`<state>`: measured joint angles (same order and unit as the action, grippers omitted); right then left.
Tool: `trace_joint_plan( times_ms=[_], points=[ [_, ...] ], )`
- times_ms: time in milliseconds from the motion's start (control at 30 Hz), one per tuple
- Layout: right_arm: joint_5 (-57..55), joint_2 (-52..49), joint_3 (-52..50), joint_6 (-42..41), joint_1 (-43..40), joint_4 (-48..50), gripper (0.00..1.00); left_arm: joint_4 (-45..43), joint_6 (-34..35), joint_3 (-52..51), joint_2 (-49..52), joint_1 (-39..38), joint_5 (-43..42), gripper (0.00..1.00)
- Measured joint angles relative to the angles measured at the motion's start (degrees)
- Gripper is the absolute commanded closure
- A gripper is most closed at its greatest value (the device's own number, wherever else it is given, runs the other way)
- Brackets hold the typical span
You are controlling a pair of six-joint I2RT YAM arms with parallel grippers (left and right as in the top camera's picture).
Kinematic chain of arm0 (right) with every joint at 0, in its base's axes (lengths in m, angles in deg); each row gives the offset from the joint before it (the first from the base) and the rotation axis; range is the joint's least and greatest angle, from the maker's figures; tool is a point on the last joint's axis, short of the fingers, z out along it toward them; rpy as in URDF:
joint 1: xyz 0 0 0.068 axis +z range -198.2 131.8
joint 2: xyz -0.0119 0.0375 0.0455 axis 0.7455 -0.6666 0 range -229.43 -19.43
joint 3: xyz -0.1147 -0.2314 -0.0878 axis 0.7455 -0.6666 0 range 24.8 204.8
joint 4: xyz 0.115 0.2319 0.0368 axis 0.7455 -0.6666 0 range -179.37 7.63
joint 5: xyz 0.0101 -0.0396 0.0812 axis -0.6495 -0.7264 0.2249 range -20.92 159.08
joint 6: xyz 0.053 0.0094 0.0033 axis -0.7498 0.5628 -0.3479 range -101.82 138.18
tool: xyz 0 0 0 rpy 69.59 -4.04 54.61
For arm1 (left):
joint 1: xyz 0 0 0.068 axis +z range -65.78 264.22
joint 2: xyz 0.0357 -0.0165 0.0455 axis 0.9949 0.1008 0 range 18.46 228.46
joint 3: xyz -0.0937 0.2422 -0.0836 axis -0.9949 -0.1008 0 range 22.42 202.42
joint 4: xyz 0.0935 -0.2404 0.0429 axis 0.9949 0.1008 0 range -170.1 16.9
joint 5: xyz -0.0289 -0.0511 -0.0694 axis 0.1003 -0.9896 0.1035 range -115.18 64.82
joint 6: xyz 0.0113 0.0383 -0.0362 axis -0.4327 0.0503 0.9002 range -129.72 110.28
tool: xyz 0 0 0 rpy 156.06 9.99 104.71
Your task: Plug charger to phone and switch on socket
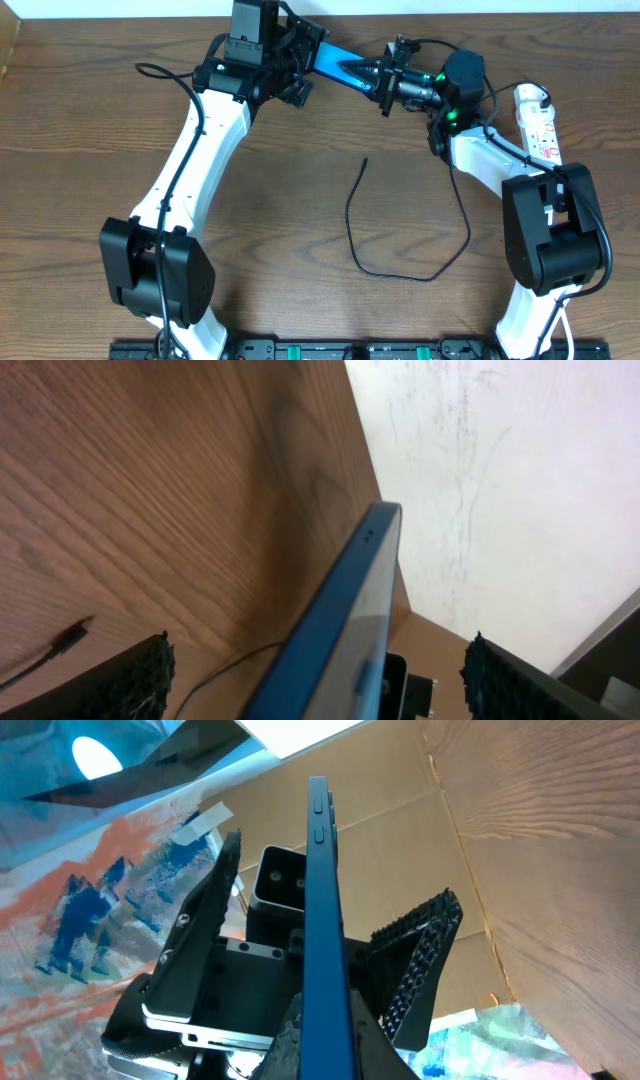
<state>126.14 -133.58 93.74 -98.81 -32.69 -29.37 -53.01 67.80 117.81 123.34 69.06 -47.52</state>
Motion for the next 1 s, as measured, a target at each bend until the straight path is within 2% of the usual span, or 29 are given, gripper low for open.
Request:
trace_joint_plan(
  times_ms=[467, 700, 1000],
  points=[
    [0.04, 0.0, 0.0, -0.02, 0.07, 1.99, 0.99, -0.17, -6.01, 0.0, 0.0, 0.0, 0.61, 0.09],
    [0.07, 0.0, 0.0, -0.04, 0.07, 2.62, 0.99, -4.87, -6.43, 0.0, 0.0, 1.92, -8.92, 0.1],
    [-0.2, 0.0, 0.0, -0.04, 0.07, 2.6, 0.99, -3.98, -7.48, 0.0, 0.0, 7.08, -15.69, 0.07]
  ],
)
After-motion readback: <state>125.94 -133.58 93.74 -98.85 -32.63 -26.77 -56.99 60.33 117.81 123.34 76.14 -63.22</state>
